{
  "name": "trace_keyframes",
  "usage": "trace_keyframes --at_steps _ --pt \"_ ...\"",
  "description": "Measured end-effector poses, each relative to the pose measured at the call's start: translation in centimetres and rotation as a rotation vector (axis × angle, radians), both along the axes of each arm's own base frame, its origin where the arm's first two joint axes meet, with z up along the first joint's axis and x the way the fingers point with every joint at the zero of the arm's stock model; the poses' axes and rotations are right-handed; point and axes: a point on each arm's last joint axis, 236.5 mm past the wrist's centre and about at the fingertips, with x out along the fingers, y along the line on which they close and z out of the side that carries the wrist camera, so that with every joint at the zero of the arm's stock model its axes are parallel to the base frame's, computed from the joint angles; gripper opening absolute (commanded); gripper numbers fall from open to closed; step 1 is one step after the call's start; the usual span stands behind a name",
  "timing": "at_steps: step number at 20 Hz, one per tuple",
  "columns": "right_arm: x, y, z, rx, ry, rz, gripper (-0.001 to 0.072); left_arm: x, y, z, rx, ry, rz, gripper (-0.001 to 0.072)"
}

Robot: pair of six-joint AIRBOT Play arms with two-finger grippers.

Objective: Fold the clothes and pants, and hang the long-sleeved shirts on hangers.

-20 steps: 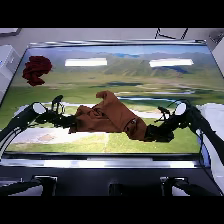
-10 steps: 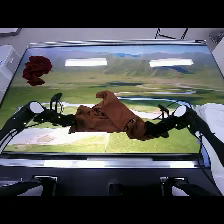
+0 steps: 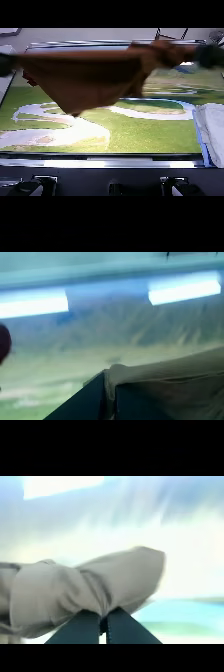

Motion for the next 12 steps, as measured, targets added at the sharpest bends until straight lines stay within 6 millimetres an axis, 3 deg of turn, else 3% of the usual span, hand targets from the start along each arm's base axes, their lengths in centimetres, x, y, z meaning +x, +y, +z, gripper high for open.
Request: trace_keyframes --at_steps 3,6,8,9,10,12 --pt "-4.9 -1.4 6.6 -0.003 -0.157 -0.055 0.0045 -6.0 0.8 9.5 -0.114 -0.267 0.020 0.0021" --pt "-8.8 -1.6 10.6 0.016 -0.278 -0.065 0.0045 -10.5 0.8 15.0 -0.210 -0.449 -0.006 0.0021" --pt "-10.5 -1.7 11.9 0.019 -0.319 -0.071 0.0045 -11.7 0.8 16.3 -0.230 -0.493 -0.016 0.0022" --pt "-11.0 -1.8 11.5 0.019 -0.302 -0.076 0.0045 -11.6 0.8 16.1 -0.229 -0.489 -0.016 0.0022" --pt "-11.1 -1.9 10.2 0.019 -0.246 -0.080 0.0045 -10.9 0.7 15.3 -0.225 -0.458 -0.016 0.0022" --pt "-10.7 -2.1 5.1 0.010 -0.040 -0.090 0.0044 -7.9 0.2 11.4 -0.203 -0.329 -0.011 0.0022"
